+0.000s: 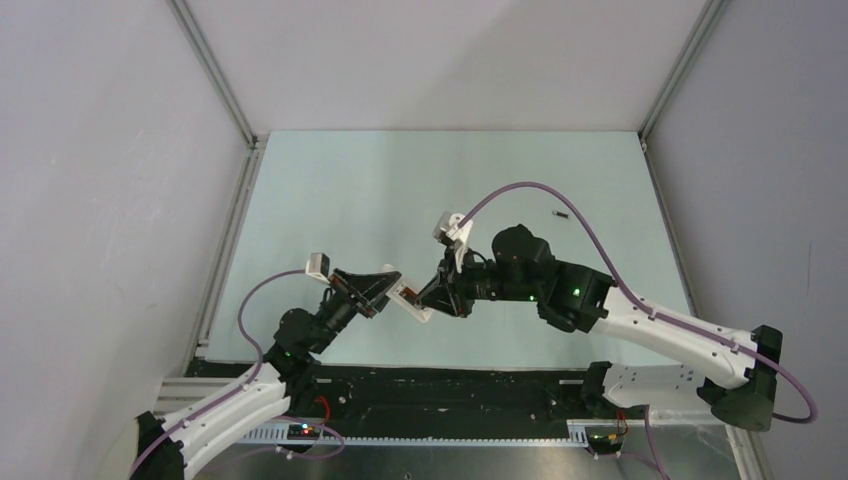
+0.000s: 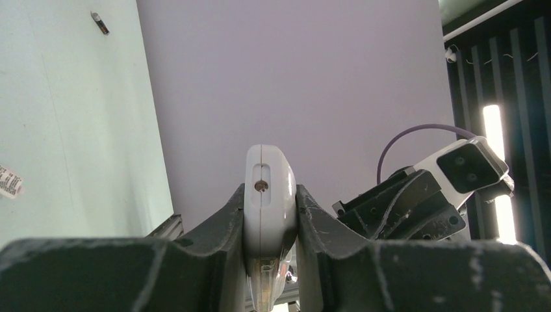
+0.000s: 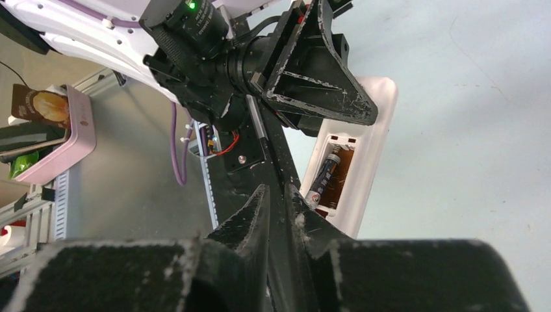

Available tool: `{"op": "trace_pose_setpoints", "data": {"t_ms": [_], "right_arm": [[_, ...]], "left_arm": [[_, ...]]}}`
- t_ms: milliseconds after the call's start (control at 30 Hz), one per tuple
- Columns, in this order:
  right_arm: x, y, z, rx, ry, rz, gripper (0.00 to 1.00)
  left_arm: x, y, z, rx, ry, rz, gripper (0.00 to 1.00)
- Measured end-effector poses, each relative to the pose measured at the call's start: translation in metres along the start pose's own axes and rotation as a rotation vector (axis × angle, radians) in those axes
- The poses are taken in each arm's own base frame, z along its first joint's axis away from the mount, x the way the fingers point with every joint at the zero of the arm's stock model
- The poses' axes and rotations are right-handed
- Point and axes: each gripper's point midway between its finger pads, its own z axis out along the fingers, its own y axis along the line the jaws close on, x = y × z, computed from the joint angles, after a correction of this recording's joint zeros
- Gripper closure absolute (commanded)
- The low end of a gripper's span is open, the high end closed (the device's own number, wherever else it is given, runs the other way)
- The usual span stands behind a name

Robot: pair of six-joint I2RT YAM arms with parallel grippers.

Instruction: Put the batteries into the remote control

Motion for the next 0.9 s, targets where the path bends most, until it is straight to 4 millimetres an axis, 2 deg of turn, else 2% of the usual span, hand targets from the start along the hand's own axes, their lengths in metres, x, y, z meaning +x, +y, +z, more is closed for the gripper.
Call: {"op": "trace_pose_setpoints", "data": {"t_ms": [433, 633, 767, 900], "right_arm": [[0.018, 0.005, 0.013, -0.062, 0.072, -0.014, 0.91], [0.021, 0.008, 0.013, -0.078, 0.078, -0.074, 0.79], [0.023, 0.01, 0.011, -0.118, 0.087, -0.166, 0.77], [0.024, 0.008, -0.001, -0.185, 0.095, -0.281, 0.74]], "left_arm": [[0.001, 0.005, 0.001, -0.017, 0.008, 0.007, 1.0], [0.003, 0.005, 0.0, -0.019, 0.018, 0.007, 0.99], [0.005, 0.006, 0.0, -0.02, 0.027, 0.007, 0.99], [0.006, 0.006, 0.0, -0.02, 0.034, 0.007, 1.0]]}}
